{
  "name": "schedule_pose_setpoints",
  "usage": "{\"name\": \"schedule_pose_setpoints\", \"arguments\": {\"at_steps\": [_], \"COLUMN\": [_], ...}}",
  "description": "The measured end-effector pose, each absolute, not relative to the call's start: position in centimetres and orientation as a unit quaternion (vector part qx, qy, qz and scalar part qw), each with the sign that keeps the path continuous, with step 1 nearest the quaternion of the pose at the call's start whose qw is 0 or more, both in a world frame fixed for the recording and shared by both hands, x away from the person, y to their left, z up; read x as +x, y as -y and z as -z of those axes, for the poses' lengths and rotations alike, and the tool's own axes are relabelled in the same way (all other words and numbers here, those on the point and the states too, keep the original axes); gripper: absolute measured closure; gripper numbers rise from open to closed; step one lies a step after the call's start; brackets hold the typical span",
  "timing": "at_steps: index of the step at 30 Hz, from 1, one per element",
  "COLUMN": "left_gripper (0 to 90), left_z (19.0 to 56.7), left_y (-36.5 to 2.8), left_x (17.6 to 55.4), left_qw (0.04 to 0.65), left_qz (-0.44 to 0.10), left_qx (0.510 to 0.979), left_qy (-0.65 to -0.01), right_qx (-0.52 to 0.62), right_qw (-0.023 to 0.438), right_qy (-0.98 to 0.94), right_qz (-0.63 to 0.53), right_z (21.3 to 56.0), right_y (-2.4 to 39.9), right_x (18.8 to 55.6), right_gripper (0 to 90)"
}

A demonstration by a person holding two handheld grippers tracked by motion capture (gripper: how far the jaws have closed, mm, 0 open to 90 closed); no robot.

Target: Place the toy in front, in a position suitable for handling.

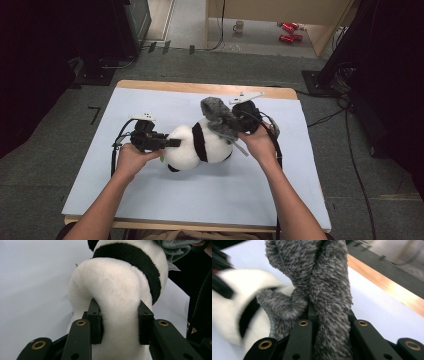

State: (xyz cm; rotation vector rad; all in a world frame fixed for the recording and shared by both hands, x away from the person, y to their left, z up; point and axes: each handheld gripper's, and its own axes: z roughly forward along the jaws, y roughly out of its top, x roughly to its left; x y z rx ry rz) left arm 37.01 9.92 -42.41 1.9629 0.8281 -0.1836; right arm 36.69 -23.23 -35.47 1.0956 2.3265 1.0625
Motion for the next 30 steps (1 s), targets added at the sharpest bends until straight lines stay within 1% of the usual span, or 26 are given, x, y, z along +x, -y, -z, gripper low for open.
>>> {"name": "schedule_pose_setpoints", "arguments": {"at_steps": [7,12,15,16,18,22,26,30], "left_gripper": [65.1,64.9,64.8,64.8,64.7,64.6,64.5,64.4], "left_z": [42.6,42.8,42.7,42.7,42.7,42.7,42.6,42.5], "left_y": [-10.1,-10.2,-10.2,-10.2,-10.2,-10.1,-10.1,-10.1], "left_x": [37.1,37.2,37.2,37.1,37.2,37.2,37.1,37.1], "left_qw": [0.480,0.481,0.483,0.482,0.482,0.483,0.485,0.483], "left_qz": [0.079,0.084,0.085,0.084,0.085,0.086,0.086,0.085], "left_qx": [0.803,0.799,0.798,0.798,0.798,0.797,0.796,0.799], "left_qy": [-0.345,-0.351,-0.351,-0.351,-0.350,-0.352,-0.352,-0.349], "right_qx": [0.427,0.450,0.449,0.453,0.461,0.441,0.405,0.372], "right_qw": [0.165,0.134,0.147,0.148,0.152,0.174,0.180,0.169], "right_qy": [-0.812,-0.803,-0.820,-0.815,-0.799,-0.787,-0.788,-0.797], "right_qz": [-0.362,-0.367,-0.323,-0.329,-0.355,-0.396,-0.426,-0.444], "right_z": [37.8,40.3,40.9,40.8,39.8,36.1,33.0,31.6], "right_y": [26.1,27.3,27.5,27.9,28.4,27.8,25.4,22.4], "right_x": [37.0,36.8,36.9,37.0,37.0,36.6,36.3,36.3], "right_gripper": [78.3,78.4,78.5,78.5,78.5,78.5,78.4,78.4]}}
